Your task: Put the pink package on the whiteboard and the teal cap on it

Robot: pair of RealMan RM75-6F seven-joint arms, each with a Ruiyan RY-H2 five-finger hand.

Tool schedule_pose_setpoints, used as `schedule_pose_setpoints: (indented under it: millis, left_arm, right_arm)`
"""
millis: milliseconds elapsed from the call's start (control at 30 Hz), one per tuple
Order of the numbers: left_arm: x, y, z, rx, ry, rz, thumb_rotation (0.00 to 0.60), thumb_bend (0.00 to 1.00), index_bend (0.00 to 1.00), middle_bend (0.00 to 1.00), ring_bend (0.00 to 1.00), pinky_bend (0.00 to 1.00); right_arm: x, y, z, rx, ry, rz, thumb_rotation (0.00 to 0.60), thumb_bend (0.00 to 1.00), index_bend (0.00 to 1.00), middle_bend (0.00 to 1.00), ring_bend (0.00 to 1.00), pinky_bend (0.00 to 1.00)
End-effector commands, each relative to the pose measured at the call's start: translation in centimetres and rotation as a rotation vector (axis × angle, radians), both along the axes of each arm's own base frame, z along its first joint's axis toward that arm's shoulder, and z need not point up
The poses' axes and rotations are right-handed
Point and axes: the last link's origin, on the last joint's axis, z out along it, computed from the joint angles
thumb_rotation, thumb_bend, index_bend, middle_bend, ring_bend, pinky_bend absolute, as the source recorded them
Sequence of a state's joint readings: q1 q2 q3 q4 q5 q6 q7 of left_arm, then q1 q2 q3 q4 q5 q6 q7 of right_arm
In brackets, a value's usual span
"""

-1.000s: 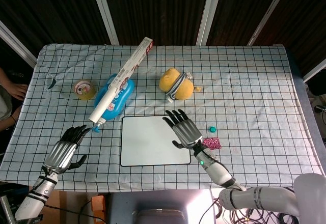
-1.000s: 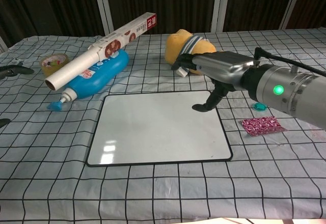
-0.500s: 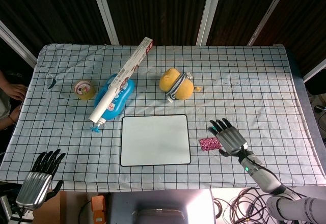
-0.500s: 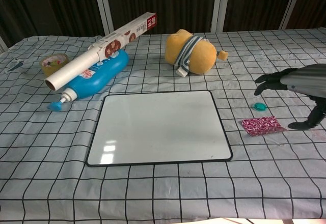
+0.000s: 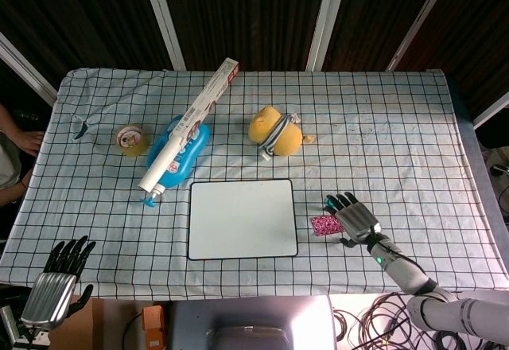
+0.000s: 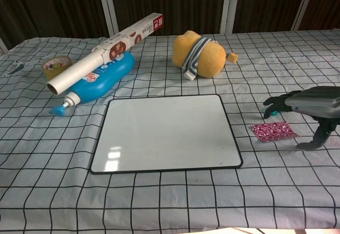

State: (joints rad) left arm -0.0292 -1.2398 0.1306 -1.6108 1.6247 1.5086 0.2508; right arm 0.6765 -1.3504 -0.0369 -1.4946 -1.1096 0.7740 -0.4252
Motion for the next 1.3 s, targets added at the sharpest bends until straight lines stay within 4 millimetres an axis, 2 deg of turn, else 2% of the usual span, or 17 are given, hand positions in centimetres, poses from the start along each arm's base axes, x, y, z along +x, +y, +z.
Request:
schedule_pose_setpoints:
  millis: [33,300,1000,1067,1167,1300]
  left_arm:
    - [-0.1,0.0,0.0,0.001,-0.001,0.004,0.6,0.36,0.0,0.0,0.0,0.0]
    - [-0.3,0.0,0.1,-0.003,-0.007,0.011,0.6,0.36,0.0,0.0,0.0,0.0]
    - [-0.7,0.0,0.2,-0.013,-0.007,0.029,0.6,0.36,0.0,0.0,0.0,0.0]
    - [-0.7,0.0,0.3,-0.011,-0.007,0.031,0.6,0.36,0.0,0.0,0.0,0.0]
    - [-0.8,0.1,0.2,-0.014,-0.006,0.037,0.6,0.36,0.0,0.0,0.0,0.0]
    - [-0.9,0.1,0.2,-0.016,-0.005,0.041,0.6,0.36,0.0,0.0,0.0,0.0]
  right_arm:
    - [0.1,-0.1,-0.2,-0.001,-0.001,-0.001,0.6,0.22,0.23,0.0,0.0,0.0]
    - [0.2,0.0,-0.7,-0.008,-0.013,0.004,0.6,0.22,0.36,0.0,0.0,0.0]
    - [-0.1,0.2,-0.1,-0.057,-0.011,0.024,0.6,0.22,0.41,0.0,0.0,0.0]
    - [0.6,0.0,0.2,-0.074,-0.043,0.026,0.6,0.22,0.4,0.0,0.0,0.0]
    - [2.6,-0.3,1.0,-0.093,-0.104,0.053,0.6,0.22,0.4,0.0,0.0,0.0]
    - [4.7,-0.7,1.1,-0.093,-0.144,0.075,0.6,0.22,0.39,0.0,0.0,0.0]
